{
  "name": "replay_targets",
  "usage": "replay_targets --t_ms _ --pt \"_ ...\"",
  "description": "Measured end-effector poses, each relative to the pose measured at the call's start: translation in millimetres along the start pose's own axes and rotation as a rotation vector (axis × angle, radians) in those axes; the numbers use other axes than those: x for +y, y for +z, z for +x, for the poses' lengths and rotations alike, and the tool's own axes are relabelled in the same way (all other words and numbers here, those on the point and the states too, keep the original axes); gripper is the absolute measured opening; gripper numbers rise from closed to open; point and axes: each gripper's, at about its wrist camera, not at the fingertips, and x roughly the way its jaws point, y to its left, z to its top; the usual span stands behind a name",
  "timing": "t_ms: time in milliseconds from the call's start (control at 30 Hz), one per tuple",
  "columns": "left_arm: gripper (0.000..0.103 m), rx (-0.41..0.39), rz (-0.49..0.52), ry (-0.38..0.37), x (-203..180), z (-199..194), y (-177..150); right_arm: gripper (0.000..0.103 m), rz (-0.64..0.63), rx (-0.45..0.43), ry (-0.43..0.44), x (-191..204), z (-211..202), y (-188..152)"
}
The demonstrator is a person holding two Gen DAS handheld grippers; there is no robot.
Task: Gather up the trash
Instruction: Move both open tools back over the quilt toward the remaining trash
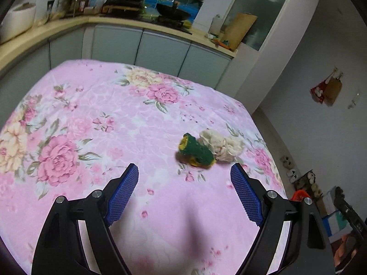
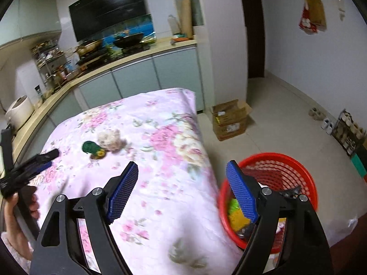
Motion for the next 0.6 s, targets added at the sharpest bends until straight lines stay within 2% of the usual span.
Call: replay_targets --t_ms 167,467,600 --pt "0.080 0.036 0.055 0.007 -10.4 34.6 7.0 0.076 -0.022 0.005 0.029 20.3 9.7 6.2" --pt "0.077 0.099 0.080 0.001 -25.6 96.8 16.7 0.076 -0.047 0.032 0.047 44.7 49.0 21.6" --pt "0.046 0.134 0.066 -0.011 -22.3 114.9 16.1 0.076 -0.053 0.050 0.082 53.1 69.2 27.0"
